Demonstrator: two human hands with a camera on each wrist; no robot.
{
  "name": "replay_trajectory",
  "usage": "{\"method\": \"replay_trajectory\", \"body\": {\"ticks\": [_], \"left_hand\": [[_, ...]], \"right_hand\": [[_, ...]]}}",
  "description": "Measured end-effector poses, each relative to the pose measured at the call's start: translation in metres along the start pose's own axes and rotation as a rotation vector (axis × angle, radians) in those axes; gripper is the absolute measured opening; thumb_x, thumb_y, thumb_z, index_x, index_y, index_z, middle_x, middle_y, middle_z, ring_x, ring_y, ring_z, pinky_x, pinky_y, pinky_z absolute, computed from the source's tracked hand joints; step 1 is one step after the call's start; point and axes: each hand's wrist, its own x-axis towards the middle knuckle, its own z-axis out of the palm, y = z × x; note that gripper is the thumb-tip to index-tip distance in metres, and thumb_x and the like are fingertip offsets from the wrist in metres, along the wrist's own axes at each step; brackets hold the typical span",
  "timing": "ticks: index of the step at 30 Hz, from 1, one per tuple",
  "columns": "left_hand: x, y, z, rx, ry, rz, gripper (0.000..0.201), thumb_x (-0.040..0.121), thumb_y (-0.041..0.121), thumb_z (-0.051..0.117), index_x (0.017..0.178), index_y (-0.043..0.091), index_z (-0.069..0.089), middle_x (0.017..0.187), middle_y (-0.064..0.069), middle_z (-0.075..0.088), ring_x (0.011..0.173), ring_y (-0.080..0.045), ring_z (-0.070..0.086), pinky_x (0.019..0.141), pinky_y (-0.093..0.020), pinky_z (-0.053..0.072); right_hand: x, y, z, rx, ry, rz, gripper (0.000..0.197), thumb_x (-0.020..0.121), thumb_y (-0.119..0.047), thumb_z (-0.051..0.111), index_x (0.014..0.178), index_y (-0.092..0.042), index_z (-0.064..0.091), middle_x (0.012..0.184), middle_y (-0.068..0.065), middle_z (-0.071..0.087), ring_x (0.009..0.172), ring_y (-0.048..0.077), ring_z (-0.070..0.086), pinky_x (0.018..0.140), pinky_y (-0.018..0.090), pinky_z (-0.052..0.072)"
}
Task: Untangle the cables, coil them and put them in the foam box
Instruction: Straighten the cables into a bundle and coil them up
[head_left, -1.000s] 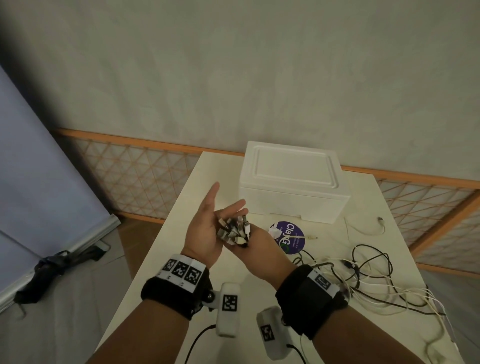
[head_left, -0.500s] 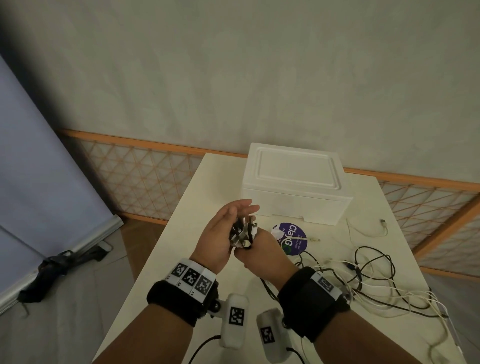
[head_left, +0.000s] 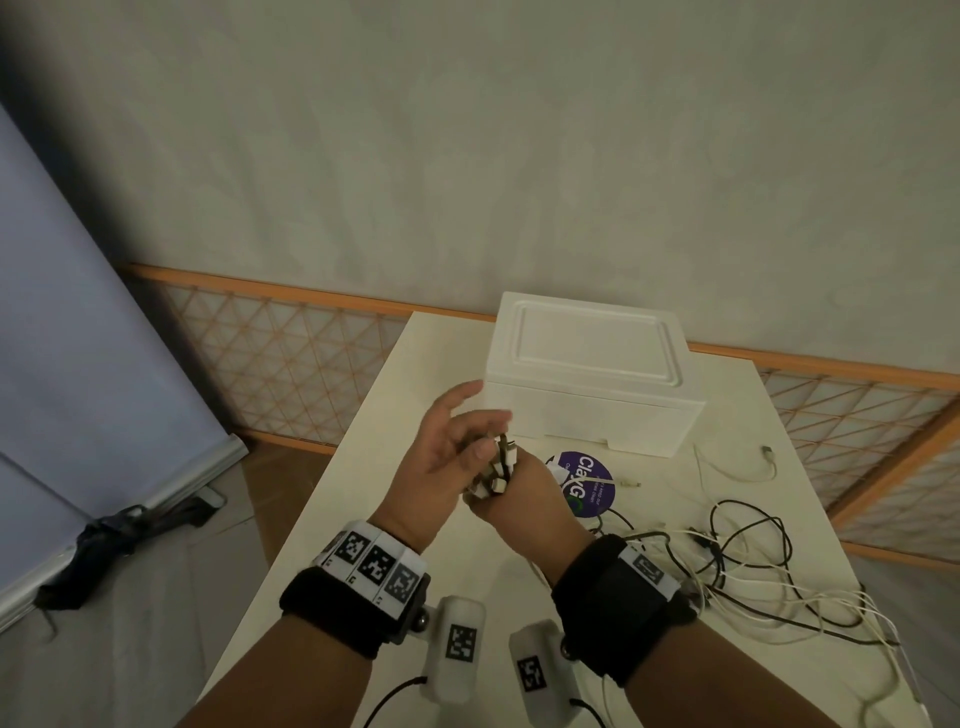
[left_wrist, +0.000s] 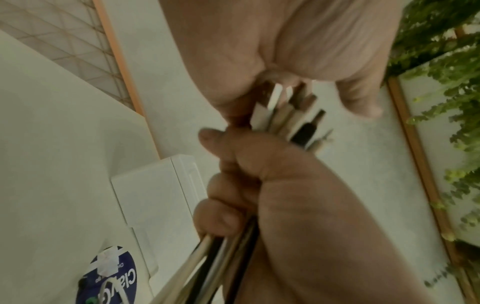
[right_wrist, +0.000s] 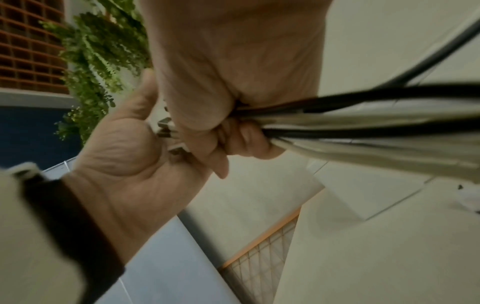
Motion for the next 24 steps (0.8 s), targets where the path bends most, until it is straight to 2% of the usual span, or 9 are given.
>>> {"method": "replay_trajectory", "body": {"ticks": [2, 4, 6, 8, 9, 12, 16, 19, 24], "left_hand": [[-0.003, 0.002, -0.008, 0.015, 0.053, 0.036, 0.037, 0.076, 0.042, 0.073, 0.107, 0.026, 0.062, 0.118, 0.000, 0.066, 0.114, -0.022, 0.059, 0.094, -0.031, 0.048], [-0.003, 0.009, -0.014, 0.198, 0.109, 0.087, 0.014, 0.076, 0.038, 0.067, 0.081, 0.026, 0.067, 0.105, 0.007, 0.066, 0.103, -0.013, 0.061, 0.087, -0.023, 0.047], [-0.001, 0.014, -0.019, 0.388, 0.057, 0.114, 0.013, 0.078, 0.035, 0.064, 0.073, 0.023, 0.067, 0.092, 0.003, 0.065, 0.089, -0.016, 0.062, 0.079, -0.027, 0.050], [0.002, 0.023, -0.017, 0.571, -0.044, 0.047, 0.014, 0.079, 0.032, 0.066, 0.072, 0.021, 0.067, 0.082, 0.000, 0.065, 0.079, -0.020, 0.061, 0.074, -0.033, 0.050], [0.003, 0.027, -0.016, 0.664, -0.076, -0.005, 0.013, 0.081, 0.030, 0.068, 0.072, 0.022, 0.067, 0.080, 0.001, 0.065, 0.076, -0.018, 0.061, 0.071, -0.032, 0.050], [0.005, 0.036, -0.014, 0.853, -0.136, -0.108, 0.009, 0.083, 0.025, 0.070, 0.074, 0.025, 0.069, 0.081, 0.006, 0.065, 0.072, -0.010, 0.060, 0.068, -0.027, 0.051], [0.006, 0.039, -0.011, 0.936, -0.163, -0.186, 0.013, 0.084, 0.034, 0.068, 0.075, 0.024, 0.070, 0.080, 0.009, 0.062, 0.073, -0.007, 0.058, 0.067, -0.021, 0.047], [0.007, 0.034, -0.009, 1.001, -0.155, -0.171, 0.017, 0.088, 0.033, 0.063, 0.079, 0.020, 0.069, 0.082, 0.010, 0.059, 0.076, -0.005, 0.055, 0.068, -0.019, 0.042], [0.002, 0.021, -0.006, 0.919, 0.015, 0.003, 0.015, 0.094, 0.017, 0.055, 0.084, 0.016, 0.066, 0.088, 0.001, 0.058, 0.087, -0.010, 0.054, 0.079, -0.024, 0.042]], "right_hand": [[0.000, 0.004, -0.004, 0.016, 0.018, 0.001, 0.010, 0.077, -0.007, 0.068, 0.083, -0.012, 0.061, 0.073, -0.003, 0.066, 0.070, 0.007, 0.062, 0.062, 0.019, 0.046], [-0.001, 0.007, -0.007, 0.030, 0.006, 0.012, 0.012, 0.078, -0.012, 0.070, 0.083, -0.018, 0.062, 0.071, -0.010, 0.064, 0.067, -0.005, 0.059, 0.059, 0.008, 0.043], [-0.002, 0.009, -0.007, 0.013, -0.003, 0.011, 0.013, 0.077, -0.019, 0.073, 0.086, -0.017, 0.063, 0.074, -0.007, 0.066, 0.064, -0.001, 0.059, 0.060, 0.017, 0.049], [-0.003, 0.012, -0.003, 0.025, -0.011, -0.009, 0.020, 0.076, -0.024, 0.075, 0.090, -0.017, 0.064, 0.078, -0.005, 0.069, 0.068, 0.004, 0.063, 0.066, 0.029, 0.054], [-0.003, 0.013, -0.001, 0.042, -0.016, -0.019, 0.023, 0.076, -0.024, 0.077, 0.093, -0.016, 0.064, 0.081, -0.005, 0.070, 0.073, 0.006, 0.065, 0.069, 0.030, 0.054], [-0.004, 0.017, 0.003, 0.082, -0.020, -0.019, 0.026, 0.076, -0.022, 0.078, 0.098, -0.015, 0.065, 0.085, -0.005, 0.071, 0.079, 0.007, 0.066, 0.075, 0.029, 0.054], [-0.004, 0.021, 0.007, 0.061, -0.017, -0.028, 0.025, 0.076, -0.023, 0.077, 0.095, -0.019, 0.062, 0.081, -0.008, 0.069, 0.076, 0.004, 0.064, 0.070, 0.022, 0.052], [-0.004, 0.021, 0.008, 0.033, -0.001, 0.003, 0.026, 0.075, -0.023, 0.077, 0.095, -0.020, 0.060, 0.078, -0.012, 0.065, 0.072, 0.000, 0.061, 0.065, 0.014, 0.046], [0.003, 0.018, 0.002, 0.008, 0.032, 0.005, 0.027, 0.076, -0.029, 0.075, 0.096, -0.017, 0.062, 0.083, -0.003, 0.068, 0.078, 0.011, 0.064, 0.072, 0.034, 0.053]]}}
